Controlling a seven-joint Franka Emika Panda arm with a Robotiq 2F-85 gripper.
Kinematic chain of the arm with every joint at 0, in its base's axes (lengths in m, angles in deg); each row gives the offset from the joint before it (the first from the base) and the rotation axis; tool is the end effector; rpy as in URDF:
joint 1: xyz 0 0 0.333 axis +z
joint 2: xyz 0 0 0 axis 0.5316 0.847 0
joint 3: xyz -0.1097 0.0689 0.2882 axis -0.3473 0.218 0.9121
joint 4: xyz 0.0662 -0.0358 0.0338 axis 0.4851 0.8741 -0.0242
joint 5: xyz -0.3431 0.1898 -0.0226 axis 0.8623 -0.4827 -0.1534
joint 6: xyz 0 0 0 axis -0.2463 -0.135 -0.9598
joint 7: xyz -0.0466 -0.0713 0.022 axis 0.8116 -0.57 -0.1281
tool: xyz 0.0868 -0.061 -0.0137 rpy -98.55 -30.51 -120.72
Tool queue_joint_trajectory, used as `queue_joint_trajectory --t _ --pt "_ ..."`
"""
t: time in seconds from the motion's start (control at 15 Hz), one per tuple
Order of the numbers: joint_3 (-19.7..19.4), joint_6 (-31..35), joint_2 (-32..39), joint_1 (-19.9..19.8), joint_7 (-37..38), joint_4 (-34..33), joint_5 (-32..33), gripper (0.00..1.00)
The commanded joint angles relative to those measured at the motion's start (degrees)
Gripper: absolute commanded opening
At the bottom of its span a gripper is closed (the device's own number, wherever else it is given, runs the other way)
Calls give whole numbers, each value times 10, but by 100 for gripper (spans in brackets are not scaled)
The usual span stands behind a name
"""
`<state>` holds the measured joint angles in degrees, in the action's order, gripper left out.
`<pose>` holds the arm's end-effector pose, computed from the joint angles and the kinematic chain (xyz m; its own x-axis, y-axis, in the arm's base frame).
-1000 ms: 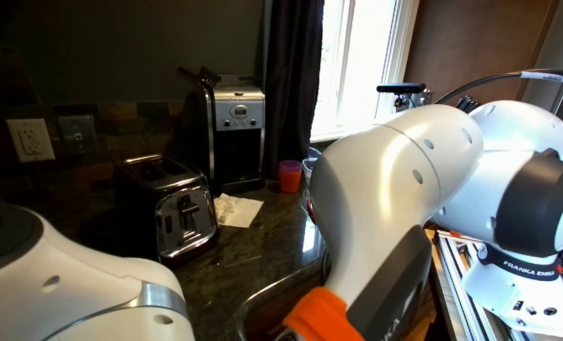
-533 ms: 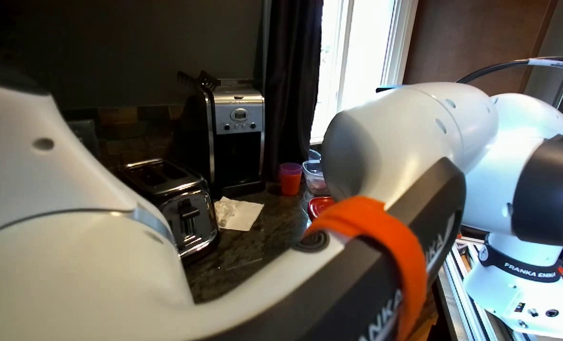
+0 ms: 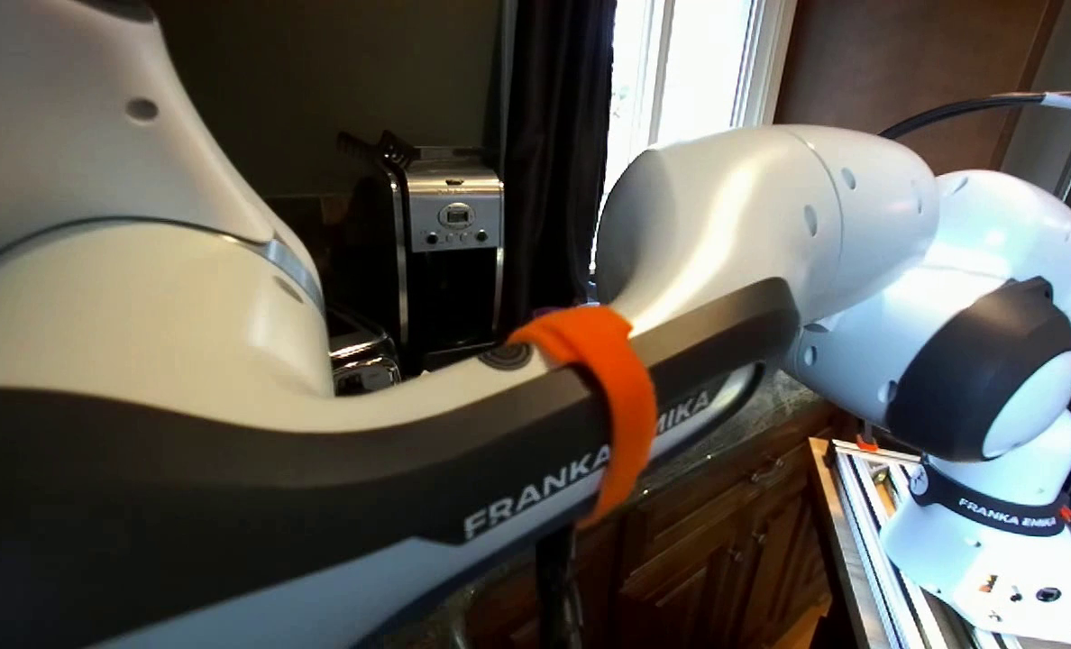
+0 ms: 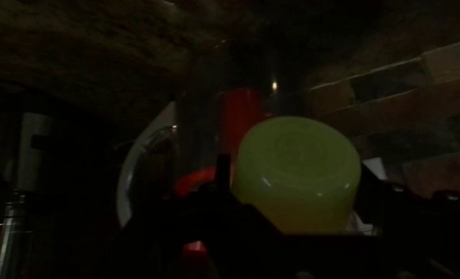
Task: Pick up the yellow cup and put it on top of the toaster
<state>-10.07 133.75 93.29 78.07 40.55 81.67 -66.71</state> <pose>0.6107 0.5928 0.4164 0.5939 0.2981 0.7473 0.4633 -0.8861 -0.0147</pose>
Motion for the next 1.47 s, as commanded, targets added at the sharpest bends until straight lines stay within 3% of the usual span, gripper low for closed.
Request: queue_joint_trajectory --t 0.0,0.2,0.27,0.33,0.4,0.47,0.87,1.27,1.4 --pt "-77 -7 0 5 132 0 39 46" --pt "-140 -31 -8 17 245 0 80 46" --pt "-139 -38 -7 20 251 0 83 46" --pt "-112 -10 -4 3 203 0 71 71" --pt "-118 -16 -5 6 218 0 76 71" --pt "-120 -20 -6 8 224 0 78 46" --pt "-83 -47 -32 -42 221 0 43 46" --pt "-9 -17 -32 -90 157 0 -3 46" --pt "-24 -25 -35 -87 173 0 9 46"
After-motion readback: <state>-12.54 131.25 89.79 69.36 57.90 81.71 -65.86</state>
